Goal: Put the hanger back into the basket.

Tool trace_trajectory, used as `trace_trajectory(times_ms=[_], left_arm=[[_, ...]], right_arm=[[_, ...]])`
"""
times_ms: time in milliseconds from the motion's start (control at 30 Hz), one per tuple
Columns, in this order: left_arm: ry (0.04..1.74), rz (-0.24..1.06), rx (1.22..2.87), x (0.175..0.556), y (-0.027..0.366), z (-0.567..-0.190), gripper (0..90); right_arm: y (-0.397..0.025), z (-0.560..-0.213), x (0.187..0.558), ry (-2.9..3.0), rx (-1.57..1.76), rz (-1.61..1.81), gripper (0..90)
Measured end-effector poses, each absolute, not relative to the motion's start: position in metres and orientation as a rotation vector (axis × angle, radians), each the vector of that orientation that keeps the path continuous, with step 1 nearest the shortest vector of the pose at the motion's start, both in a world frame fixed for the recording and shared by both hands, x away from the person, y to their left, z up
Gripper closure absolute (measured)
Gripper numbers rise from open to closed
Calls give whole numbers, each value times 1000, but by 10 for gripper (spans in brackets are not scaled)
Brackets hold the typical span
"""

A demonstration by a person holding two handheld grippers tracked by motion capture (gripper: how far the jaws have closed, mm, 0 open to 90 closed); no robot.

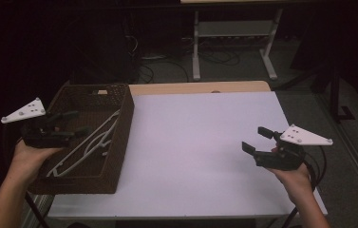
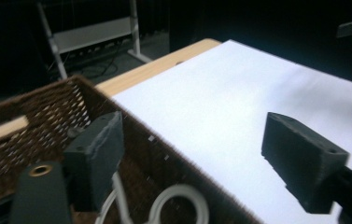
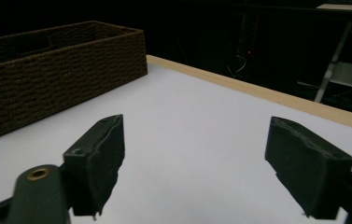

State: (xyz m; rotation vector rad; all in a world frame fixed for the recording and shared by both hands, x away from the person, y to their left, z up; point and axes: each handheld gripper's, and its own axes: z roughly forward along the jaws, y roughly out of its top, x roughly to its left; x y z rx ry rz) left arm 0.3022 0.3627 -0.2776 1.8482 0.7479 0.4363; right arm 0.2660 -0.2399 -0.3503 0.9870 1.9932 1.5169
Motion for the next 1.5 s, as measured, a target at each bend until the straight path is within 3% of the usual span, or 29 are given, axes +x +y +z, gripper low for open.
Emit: trace_trajectory(times_ms=[767,1500], left_arm=[[667,382,1739,297,293,-304,30],[647,356,1675,303,275,-322,25]], right_arm=[[-224,-329,271,1980,946,1574,62],[-219,-318,277,1934,941,1621,33]])
